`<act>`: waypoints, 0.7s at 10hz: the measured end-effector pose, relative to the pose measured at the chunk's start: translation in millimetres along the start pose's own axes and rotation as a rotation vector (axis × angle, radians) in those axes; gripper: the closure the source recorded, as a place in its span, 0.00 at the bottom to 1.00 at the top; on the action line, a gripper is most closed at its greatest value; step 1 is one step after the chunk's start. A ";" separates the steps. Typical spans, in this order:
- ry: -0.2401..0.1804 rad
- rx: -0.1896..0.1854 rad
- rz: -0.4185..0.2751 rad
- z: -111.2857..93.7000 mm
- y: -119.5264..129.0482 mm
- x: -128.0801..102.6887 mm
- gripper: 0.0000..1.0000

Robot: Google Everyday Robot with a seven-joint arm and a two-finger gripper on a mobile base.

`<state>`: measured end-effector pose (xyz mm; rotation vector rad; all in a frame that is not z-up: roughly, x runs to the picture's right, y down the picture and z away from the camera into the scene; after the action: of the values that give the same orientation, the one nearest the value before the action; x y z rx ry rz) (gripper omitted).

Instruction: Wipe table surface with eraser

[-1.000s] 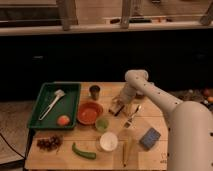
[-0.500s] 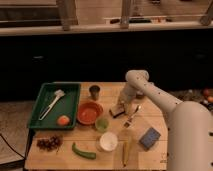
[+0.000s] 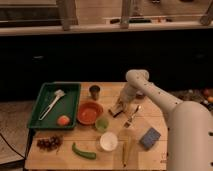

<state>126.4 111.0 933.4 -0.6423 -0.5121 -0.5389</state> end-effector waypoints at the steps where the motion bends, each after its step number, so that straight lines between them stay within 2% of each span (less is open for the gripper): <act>1: 0.005 -0.004 0.016 -5.5 1.4 8.1 1.00; 7: 0.063 -0.030 0.048 -16.9 0.8 23.0 1.00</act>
<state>148.6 93.2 935.0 -0.6625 -0.4288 -0.5209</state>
